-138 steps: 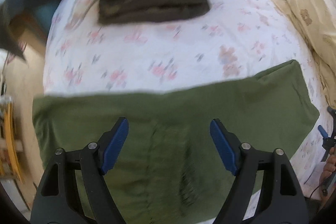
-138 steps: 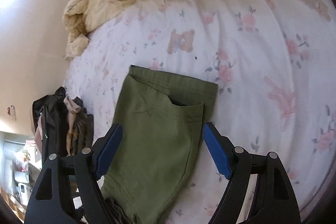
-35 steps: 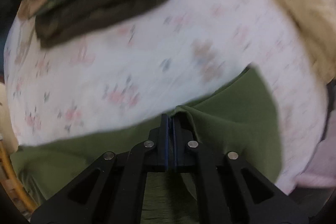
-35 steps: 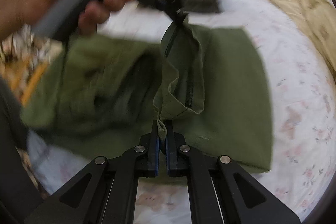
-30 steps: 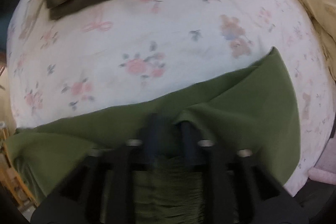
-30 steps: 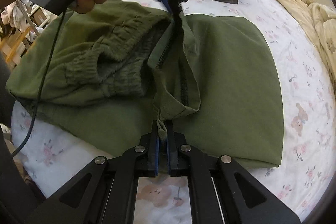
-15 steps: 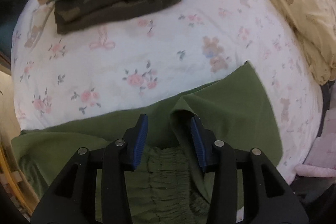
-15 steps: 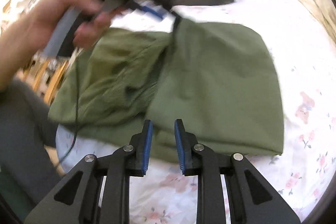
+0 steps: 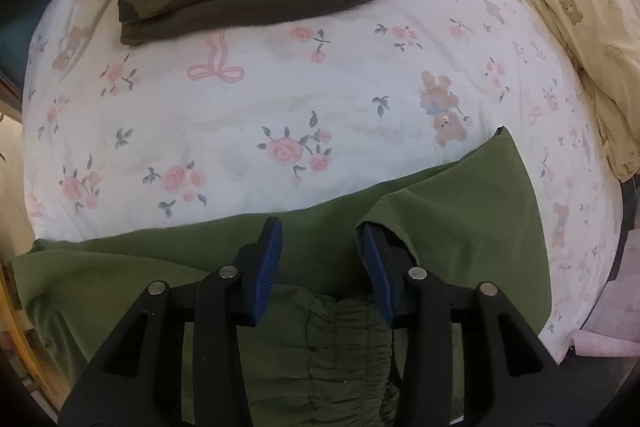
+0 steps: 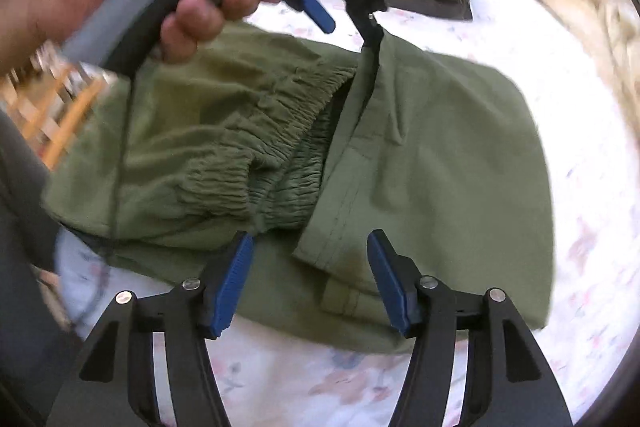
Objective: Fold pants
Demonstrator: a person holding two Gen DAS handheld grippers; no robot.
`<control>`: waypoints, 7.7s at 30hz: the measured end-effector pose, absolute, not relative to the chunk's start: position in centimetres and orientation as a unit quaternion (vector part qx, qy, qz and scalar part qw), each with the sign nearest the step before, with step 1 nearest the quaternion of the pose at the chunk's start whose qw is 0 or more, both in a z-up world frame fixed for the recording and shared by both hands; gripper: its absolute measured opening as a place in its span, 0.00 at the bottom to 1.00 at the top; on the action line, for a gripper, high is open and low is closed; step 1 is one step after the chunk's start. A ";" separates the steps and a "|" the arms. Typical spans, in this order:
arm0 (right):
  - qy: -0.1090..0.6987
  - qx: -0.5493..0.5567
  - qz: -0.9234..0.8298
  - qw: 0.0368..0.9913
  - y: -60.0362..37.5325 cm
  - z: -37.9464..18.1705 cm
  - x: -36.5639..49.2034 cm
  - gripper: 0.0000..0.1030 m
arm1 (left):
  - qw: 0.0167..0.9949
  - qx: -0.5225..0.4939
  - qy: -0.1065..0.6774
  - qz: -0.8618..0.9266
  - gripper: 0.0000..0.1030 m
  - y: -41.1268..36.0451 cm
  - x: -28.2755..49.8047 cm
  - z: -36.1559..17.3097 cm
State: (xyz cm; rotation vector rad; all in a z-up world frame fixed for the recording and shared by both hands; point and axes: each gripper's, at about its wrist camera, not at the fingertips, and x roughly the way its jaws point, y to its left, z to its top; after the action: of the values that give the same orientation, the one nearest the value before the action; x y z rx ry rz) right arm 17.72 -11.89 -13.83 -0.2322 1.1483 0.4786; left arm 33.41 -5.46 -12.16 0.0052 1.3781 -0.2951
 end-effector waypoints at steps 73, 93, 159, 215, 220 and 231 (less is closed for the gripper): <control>0.509 0.495 -0.062 0.702 -36.4 -21.3 14.4 0.81 | 0.788 0.056 0.598 -0.132 0.77 -9.1 27.5 -8.3; 0.459 0.426 -0.022 0.779 -36.7 -17.6 15.7 0.06 | 0.778 0.066 0.617 -0.100 0.77 -12.8 29.7 -6.5; 0.490 -0.072 0.385 0.779 12.2 -11.3 14.2 0.05 | 0.784 -0.033 0.619 -0.029 0.04 20.2 30.2 -9.1; 0.579 0.034 0.371 0.725 -8.5 -14.4 15.2 0.13 | 0.781 -0.065 0.602 -0.149 0.38 17.8 29.6 -5.7; 0.540 0.097 0.340 0.764 -10.7 -11.7 17.5 0.14 | 0.794 -0.055 0.580 -0.173 0.46 15.1 30.3 -5.1; 0.553 0.112 0.338 0.754 -8.7 -14.6 17.7 0.13 | 0.746 0.056 0.631 -0.206 0.47 3.7 33.7 -11.0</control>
State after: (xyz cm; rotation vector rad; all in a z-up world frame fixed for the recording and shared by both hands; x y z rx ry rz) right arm 17.74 -8.67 -14.58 0.2455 1.2060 0.7369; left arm 33.70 3.72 -10.98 0.1220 1.3803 -0.4503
